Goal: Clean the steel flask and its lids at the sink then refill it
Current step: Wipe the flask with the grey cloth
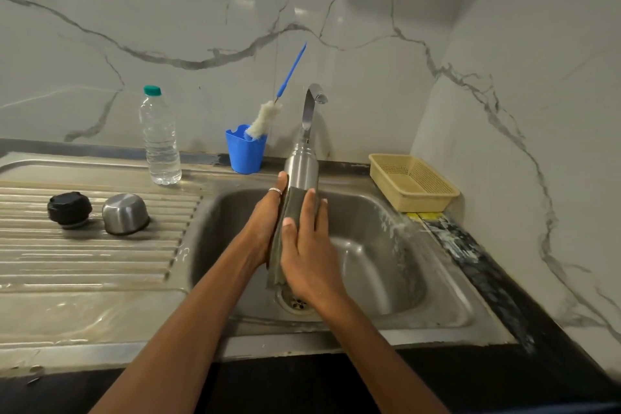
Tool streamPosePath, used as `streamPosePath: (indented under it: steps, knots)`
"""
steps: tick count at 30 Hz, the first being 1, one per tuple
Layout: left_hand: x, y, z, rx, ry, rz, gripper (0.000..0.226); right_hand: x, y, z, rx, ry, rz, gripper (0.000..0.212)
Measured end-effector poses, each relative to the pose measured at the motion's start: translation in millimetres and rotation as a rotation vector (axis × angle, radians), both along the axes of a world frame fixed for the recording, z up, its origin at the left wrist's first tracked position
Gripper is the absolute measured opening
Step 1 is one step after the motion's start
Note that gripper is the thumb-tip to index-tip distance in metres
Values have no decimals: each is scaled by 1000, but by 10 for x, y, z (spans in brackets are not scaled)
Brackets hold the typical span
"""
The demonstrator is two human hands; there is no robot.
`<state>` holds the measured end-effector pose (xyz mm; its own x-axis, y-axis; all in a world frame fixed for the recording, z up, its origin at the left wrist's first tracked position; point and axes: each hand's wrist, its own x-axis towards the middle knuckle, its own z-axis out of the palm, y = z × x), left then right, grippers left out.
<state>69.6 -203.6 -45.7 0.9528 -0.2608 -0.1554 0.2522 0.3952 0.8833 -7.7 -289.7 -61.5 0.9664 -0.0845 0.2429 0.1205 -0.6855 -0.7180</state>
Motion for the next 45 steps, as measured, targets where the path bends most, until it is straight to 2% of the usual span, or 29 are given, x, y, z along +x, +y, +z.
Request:
streamPosePath:
  steps: [2, 4, 6, 9, 12, 15, 18, 24, 27, 29, 32, 35, 37, 40, 43, 45]
  knots:
    - [7, -19, -10, 6, -36, 8, 59, 47, 2, 34, -166, -62, -24, 64]
    - [-15, -38, 7, 31, -103, 24, 33, 168, -3, 125, -316, -152, -48, 62]
    - [-45, -37, 11, 26, -129, 22, 33, 342, -19, 251, -326, -215, -38, 61]
    - [-48, -52, 15, -69, -41, -40, 45, 654, -71, 478, -209, -223, -43, 59]
    - [-20, -73, 33, -122, -60, -134, 67, 866, -126, 706, 71, -127, -51, 59]
    - [-14, -90, 47, -139, -42, -177, 68, 808, -132, 648, 312, -90, -66, 61]
    - [26, -47, 18, -119, -16, -130, 67, 491, -77, 366, 379, -47, -62, 64]
    - [60, 8, -23, 23, -30, -57, 75, -5, 42, -11, 35, -16, -47, 67]
    - [42, -30, -53, 104, -95, -51, 53, -4, 61, -33, -207, -64, -136, 68]
    - [11, -31, -47, 120, -136, -75, 40, 70, 63, 49, -247, -107, -169, 64]
    - [-34, -42, -8, 77, -126, -94, 40, 338, 7, 277, -170, -146, -151, 59]
    - [-50, -58, 34, -9, -106, -156, 65, 672, -102, 561, -60, -151, -122, 56]
    - [-33, -74, 36, -2, -119, -163, 78, 801, -172, 709, 101, -127, -94, 56]
    - [-22, -101, 24, -49, -88, -159, 77, 751, -179, 692, 355, -75, -90, 50]
    - [27, -80, 3, -51, -22, -100, 72, 510, -74, 334, 364, 4, -121, 55]
    - [57, -33, -2, -10, 1, -50, 70, 302, -3, 92, 299, 52, -89, 62]
